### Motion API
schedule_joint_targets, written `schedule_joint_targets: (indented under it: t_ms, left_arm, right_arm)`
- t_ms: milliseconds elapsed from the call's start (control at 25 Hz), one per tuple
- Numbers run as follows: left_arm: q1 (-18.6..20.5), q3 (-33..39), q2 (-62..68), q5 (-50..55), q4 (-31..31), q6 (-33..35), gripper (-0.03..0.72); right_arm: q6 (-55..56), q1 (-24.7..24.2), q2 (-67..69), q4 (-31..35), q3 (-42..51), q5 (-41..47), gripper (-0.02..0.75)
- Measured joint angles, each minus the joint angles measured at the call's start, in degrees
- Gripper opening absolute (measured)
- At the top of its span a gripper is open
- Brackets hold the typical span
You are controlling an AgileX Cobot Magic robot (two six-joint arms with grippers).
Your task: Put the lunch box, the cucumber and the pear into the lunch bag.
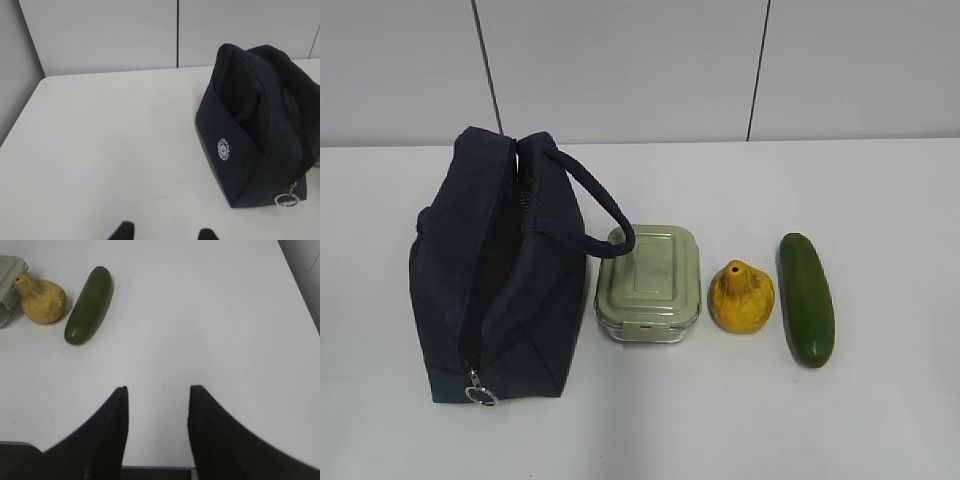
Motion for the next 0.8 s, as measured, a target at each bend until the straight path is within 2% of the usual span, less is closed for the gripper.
schedule_joint_targets:
  t_ms: [800]
  left_arm:
    - [0.0, 0.0, 0.0, 0.0, 0.0, 0.0, 0.241]
  right_arm:
    - [0.0, 0.0, 0.0, 0.0, 0.0, 0.0, 0.317]
